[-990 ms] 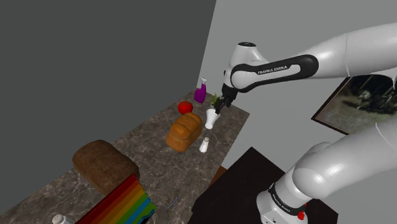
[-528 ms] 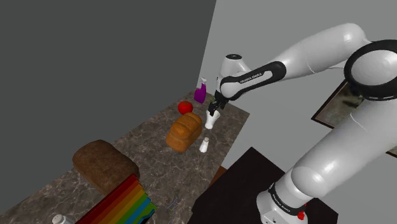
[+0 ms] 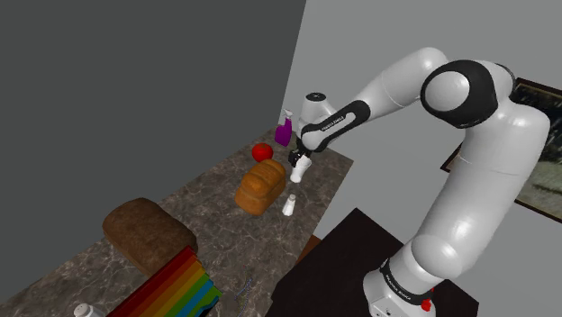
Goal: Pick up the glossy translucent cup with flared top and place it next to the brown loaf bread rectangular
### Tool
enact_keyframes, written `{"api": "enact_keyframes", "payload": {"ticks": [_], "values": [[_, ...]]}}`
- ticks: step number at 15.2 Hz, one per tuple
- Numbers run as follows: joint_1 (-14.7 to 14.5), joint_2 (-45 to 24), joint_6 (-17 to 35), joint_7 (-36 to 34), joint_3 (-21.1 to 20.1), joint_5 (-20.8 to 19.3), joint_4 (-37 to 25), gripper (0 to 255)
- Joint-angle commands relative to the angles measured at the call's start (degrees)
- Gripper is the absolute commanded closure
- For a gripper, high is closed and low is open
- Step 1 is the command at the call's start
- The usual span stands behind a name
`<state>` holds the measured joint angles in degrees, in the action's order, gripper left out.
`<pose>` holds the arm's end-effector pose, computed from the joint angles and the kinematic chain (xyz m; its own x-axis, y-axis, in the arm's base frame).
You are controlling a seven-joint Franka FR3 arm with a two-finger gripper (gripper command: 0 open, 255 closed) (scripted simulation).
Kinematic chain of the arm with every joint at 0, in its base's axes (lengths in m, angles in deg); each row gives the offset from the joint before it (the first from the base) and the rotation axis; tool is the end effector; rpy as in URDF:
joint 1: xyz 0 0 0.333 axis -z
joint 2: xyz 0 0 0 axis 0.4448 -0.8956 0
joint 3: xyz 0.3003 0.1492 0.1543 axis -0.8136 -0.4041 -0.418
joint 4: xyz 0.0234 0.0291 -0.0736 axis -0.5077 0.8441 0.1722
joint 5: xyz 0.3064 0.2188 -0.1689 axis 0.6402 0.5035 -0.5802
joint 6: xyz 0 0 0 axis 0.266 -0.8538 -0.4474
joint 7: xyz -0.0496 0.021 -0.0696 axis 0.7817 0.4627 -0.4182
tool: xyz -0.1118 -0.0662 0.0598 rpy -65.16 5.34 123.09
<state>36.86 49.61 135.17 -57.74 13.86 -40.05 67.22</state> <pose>0.5643 -0.1348 0.2502 0.9990 -0.0065 0.0443 -0.0153 -0.9794 0.2012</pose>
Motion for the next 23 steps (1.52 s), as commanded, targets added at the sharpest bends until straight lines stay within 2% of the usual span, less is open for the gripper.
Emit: {"api": "enact_keyframes", "payload": {"ticks": [1,7,15,22,23], "values": [[-0.05,-4.60,1.46,-1.06,0.91,-1.48,-3.39,0],[0.01,-17.13,4.08,-2.72,3.48,-3.82,-14.10,0],[0.55,-22.67,7.41,-3.10,4.14,-4.28,-16.52,0],[0.51,-22.68,7.41,-3.06,4.18,-4.22,-16.53,0],[0.57,-22.73,7.67,-3.06,4.25,-4.29,-16.34,255]]}}
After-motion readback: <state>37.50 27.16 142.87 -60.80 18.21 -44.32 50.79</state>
